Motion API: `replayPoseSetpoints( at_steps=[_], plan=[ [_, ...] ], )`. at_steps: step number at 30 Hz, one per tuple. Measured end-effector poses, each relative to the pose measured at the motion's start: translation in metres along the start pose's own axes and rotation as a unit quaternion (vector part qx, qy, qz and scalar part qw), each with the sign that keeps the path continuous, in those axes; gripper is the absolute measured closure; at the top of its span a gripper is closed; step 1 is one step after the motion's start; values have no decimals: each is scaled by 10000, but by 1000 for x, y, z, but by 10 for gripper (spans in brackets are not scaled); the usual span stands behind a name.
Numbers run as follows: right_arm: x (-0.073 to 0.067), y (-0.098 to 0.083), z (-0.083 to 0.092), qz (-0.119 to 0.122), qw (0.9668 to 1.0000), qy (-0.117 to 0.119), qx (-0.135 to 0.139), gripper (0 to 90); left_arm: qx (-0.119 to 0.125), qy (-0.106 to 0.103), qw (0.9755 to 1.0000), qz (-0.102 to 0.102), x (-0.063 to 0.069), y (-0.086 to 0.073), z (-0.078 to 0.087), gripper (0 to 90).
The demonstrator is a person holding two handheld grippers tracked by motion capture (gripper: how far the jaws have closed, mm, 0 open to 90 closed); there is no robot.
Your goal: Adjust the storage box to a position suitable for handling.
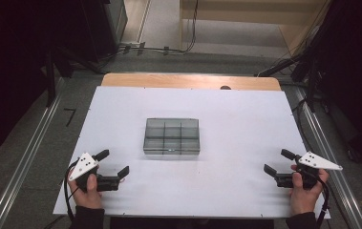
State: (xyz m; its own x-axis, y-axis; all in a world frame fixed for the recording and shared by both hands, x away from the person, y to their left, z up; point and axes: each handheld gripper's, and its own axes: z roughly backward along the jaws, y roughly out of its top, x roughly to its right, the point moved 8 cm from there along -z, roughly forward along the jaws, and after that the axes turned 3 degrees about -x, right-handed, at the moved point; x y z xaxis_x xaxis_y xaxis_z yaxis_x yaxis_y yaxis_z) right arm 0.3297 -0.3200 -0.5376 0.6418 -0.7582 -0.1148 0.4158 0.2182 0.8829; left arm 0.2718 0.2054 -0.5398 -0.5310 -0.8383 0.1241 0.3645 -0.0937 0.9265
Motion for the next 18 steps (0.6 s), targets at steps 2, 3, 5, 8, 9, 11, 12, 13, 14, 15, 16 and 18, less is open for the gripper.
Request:
replayPoseSetpoints(
  at_steps=[2,3,5,8,9,11,12,13,14,15,16,18],
  plan=[
    [0,0,-1,10,10000,-16,-4,0,-19,76,10000,18,-1,1,1,0],
    [0,0,-1,5,10000,-20,3,0,-46,95,9999,38,-2,1,2,0],
    [0,0,0,-32,10000,-32,10,0,-94,80,9998,137,-2,3,2,0],
    [1,-1,0,-33,10000,-20,-5,0,-154,203,9993,267,-5,7,2,48],
    [0,-1,-1,-33,10000,-3,-41,0,-154,203,9993,267,-5,7,2,50],
    [-2,-2,-2,43,9999,15,-116,0,-181,285,9985,425,-7,14,3,74],
    [-2,-3,-3,104,9998,11,-167,0,-200,361,9979,495,-8,16,3,109],
    [-3,-3,-4,172,9996,11,-203,0,-180,405,9972,610,-10,19,4,181],
    [-4,-4,-5,204,9995,-1,-233,0,-144,354,9967,721,-11,22,5,261],
    [-5,-4,-5,221,9994,-2,-271,0,-116,301,9959,843,-13,25,5,360],
    [-5,-4,-6,236,9994,-7,-272,0,-152,268,9958,866,-14,27,5,463],
    [-5,-4,-6,216,9994,9,-275,0,-270,293,9960,804,-16,30,2,603]
  ],
)
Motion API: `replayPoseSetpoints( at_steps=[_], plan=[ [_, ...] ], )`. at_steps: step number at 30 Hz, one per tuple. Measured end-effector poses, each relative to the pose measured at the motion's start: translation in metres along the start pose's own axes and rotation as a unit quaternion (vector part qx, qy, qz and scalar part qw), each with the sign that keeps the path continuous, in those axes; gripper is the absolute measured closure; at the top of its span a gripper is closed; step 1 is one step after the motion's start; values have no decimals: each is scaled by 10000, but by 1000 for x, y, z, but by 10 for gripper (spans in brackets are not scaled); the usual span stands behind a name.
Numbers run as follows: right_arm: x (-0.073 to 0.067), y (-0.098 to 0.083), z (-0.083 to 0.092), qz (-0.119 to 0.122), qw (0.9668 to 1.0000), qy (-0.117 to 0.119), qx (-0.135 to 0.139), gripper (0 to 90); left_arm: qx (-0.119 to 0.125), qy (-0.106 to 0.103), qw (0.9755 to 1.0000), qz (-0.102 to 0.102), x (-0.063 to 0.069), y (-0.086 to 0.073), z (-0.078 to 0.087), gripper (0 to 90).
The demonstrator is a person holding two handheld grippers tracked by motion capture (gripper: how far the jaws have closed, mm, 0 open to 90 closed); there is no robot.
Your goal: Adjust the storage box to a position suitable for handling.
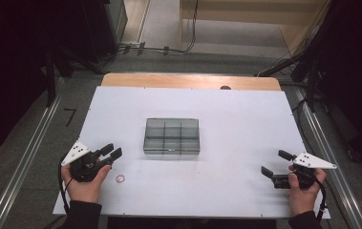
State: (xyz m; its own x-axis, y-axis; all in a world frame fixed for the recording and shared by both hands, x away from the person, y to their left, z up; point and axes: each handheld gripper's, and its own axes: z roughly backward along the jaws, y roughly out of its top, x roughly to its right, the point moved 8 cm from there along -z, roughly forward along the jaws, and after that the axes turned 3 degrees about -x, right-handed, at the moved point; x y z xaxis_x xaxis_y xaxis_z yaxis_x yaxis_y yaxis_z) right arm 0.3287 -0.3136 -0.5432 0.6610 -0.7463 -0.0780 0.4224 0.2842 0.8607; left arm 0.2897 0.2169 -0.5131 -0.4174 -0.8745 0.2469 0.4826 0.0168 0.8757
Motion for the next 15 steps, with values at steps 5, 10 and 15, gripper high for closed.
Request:
replayPoseSetpoints(
  at_steps=[5,10,15],
  plan=[
    [-1,-1,-1,21,9999,60,-82,0,-166,46,9997,-170,0,15,-6,867],
    [-3,-1,-1,86,9999,50,-22,0,-341,4,9991,-271,0,35,-13,898],
    [-1,0,1,40,10000,-8,89,0,-497,45,9982,-346,-2,50,-24,898]
  ],
)
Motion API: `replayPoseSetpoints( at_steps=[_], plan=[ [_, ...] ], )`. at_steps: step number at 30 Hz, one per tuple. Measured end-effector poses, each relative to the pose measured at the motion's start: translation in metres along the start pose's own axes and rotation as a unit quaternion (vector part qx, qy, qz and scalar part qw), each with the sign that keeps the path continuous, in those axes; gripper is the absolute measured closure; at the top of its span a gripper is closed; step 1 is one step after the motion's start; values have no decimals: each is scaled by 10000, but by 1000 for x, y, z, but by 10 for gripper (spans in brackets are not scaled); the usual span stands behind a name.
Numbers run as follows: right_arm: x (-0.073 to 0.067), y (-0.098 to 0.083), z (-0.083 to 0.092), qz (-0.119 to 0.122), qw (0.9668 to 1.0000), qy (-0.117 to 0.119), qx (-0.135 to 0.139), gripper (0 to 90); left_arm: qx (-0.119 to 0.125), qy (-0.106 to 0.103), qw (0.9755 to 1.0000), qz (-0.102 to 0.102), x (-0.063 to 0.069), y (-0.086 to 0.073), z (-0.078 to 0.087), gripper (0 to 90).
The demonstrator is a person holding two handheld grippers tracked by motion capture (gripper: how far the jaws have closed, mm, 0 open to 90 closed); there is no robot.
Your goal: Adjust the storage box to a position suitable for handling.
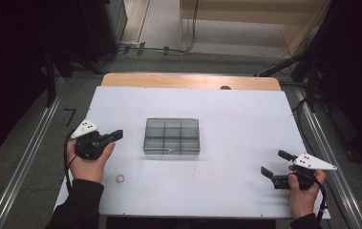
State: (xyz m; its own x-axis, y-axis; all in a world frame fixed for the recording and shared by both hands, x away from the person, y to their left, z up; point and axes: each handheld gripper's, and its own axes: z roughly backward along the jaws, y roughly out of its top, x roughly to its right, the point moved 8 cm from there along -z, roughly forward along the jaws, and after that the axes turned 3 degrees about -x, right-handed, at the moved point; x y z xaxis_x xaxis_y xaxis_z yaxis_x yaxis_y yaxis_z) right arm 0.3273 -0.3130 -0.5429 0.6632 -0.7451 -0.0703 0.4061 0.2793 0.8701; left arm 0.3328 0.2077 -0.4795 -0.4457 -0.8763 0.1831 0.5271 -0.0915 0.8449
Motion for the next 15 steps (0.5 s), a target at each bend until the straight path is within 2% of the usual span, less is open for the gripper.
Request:
replayPoseSetpoints(
  at_steps=[5,7,10,15],
  plan=[
    [1,1,1,-33,10000,-35,49,0,-192,158,9997,-79,-7,12,-14,899],
    [2,1,2,-93,9999,-27,70,0,-253,180,9995,-46,-11,16,-21,900],
    [2,1,2,-59,10000,-26,65,0,-370,218,9991,-2,-17,21,-32,900],
    [2,1,2,-71,9999,-39,82,0,-540,255,9981,121,-28,23,-49,900]
  ],
)
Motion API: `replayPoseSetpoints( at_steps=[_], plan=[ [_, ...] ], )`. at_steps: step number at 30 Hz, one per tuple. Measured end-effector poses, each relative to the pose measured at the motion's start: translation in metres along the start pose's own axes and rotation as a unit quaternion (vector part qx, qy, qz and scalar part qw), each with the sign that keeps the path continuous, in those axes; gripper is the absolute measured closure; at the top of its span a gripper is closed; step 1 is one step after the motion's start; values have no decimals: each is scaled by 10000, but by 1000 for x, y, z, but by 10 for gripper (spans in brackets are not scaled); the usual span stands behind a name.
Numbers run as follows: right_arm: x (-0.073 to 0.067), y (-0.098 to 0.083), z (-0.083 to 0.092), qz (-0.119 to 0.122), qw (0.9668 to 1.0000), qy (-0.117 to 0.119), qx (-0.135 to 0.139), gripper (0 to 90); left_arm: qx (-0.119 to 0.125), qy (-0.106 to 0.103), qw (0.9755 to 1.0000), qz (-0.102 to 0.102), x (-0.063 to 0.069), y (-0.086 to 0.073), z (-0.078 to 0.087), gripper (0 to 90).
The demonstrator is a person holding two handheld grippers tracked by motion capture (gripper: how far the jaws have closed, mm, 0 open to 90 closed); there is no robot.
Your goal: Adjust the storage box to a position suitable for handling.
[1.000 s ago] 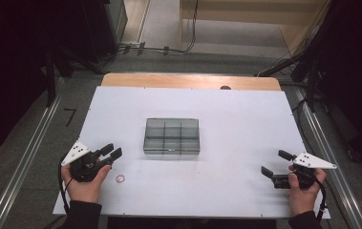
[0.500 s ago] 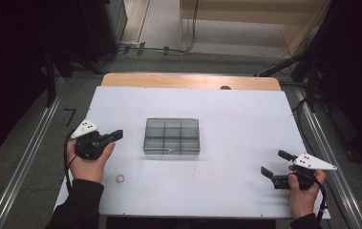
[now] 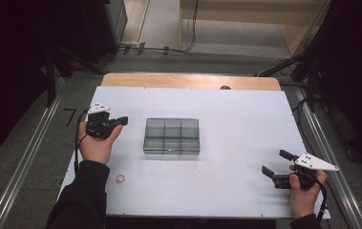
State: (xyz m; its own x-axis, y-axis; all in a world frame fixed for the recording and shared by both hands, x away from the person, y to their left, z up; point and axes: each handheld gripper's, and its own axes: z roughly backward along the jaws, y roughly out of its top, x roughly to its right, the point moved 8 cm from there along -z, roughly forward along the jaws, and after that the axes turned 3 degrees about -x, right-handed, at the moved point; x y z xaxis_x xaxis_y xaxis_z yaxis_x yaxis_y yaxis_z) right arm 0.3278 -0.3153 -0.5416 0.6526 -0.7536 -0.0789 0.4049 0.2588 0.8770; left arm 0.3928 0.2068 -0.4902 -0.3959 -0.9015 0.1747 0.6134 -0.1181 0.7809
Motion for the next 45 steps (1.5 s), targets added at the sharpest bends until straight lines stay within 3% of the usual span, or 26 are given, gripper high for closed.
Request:
replayPoseSetpoints(
  at_steps=[10,19,22,24,33,39,45],
  plan=[
    [0,0,0,12,10000,2,16,0,-379,-19,9991,214,-14,-4,-39,900],
    [0,0,0,17,10000,6,8,0,-687,-47,9975,173,-10,-1,-71,900],
    [0,0,0,18,10000,10,4,0,-646,-153,9969,419,-11,-2,-79,900],
    [-1,0,0,20,10000,4,2,0,-676,-244,9963,481,-10,-4,-84,900],
    [0,0,0,22,10000,20,25,0,-718,-416,9954,477,-4,-6,-96,900],
    [-1,0,0,30,10000,17,18,0,-750,-541,9951,349,5,-4,-98,900],
    [-1,0,1,61,10000,32,21,0,-777,-492,9952,344,5,-6,-101,900]
  ],
)
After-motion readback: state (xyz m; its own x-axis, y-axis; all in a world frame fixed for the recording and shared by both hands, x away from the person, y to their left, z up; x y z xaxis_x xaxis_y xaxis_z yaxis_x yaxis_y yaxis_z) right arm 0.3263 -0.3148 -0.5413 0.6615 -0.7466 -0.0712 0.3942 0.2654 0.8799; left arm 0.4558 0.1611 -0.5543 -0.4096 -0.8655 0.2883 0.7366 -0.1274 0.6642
